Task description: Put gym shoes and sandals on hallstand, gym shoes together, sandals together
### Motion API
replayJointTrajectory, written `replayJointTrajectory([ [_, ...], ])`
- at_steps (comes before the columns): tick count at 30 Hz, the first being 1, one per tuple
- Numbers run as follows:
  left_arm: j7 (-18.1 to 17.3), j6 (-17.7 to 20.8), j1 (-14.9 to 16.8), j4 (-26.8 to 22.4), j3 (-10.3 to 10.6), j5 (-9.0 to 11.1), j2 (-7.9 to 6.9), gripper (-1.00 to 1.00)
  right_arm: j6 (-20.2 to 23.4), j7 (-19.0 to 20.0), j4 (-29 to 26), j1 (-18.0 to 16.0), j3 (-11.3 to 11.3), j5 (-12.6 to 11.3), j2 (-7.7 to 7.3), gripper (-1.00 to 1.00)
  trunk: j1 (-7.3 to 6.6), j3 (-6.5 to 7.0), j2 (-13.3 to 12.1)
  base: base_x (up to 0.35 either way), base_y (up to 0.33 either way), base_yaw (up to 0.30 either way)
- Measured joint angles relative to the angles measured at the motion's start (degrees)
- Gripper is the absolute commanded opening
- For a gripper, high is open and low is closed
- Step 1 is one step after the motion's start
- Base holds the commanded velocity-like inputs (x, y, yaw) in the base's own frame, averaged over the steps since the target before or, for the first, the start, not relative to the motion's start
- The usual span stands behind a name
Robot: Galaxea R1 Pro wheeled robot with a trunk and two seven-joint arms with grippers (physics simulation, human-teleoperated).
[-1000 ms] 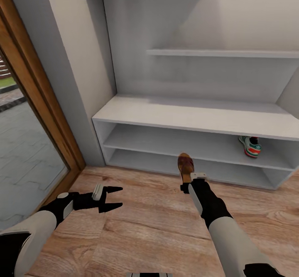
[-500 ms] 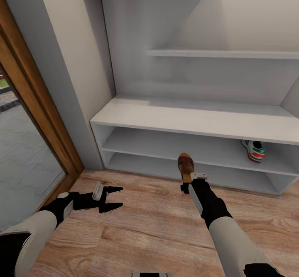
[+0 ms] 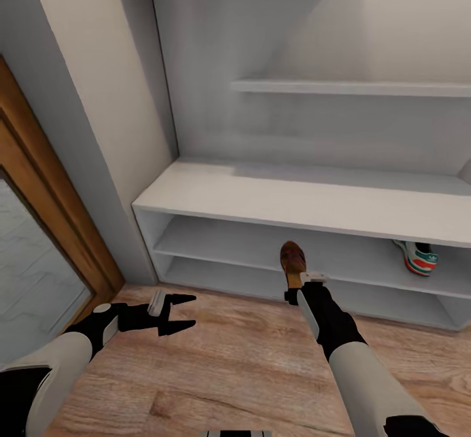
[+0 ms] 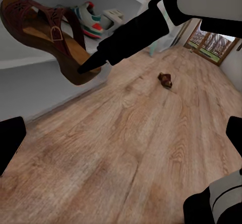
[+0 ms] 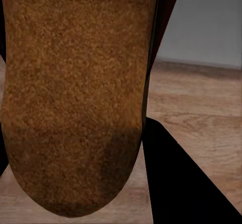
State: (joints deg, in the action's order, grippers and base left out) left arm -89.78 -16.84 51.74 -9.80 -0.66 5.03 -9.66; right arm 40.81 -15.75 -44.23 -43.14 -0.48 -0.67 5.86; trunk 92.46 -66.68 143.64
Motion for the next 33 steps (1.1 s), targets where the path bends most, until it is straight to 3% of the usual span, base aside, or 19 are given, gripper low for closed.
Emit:
replayJointTrajectory([
  [10,0.0,0.0,0.0,-0.02,0.0,0.0,0.0,1.0,-0.22,0.03,0.12,0.01,0.0,0.01,0.0,-1.0,0.02,0.0,0.0,0.044,0.0,0.0],
  [16,0.0,0.0,0.0,0.01,-0.02,0.0,0.0,1.0,-10.55,0.04,0.56,0.0,0.01,-0.14,0.0,-1.0,0.02,0.0,0.0,0.001,0.0,0.0],
  [20,0.0,0.0,0.0,0.0,-0.01,0.0,0.0,1.0,-12.88,0.03,0.61,0.0,0.0,-0.22,0.0,-1.0,0.02,0.0,0.0,0.0,0.0,0.0],
  [33,0.0,0.0,0.0,0.0,0.0,0.0,0.0,1.0,-14.04,0.02,0.63,0.01,0.0,-0.3,0.0,-1.0,0.01,0.0,0.0,0.026,0.0,0.0],
])
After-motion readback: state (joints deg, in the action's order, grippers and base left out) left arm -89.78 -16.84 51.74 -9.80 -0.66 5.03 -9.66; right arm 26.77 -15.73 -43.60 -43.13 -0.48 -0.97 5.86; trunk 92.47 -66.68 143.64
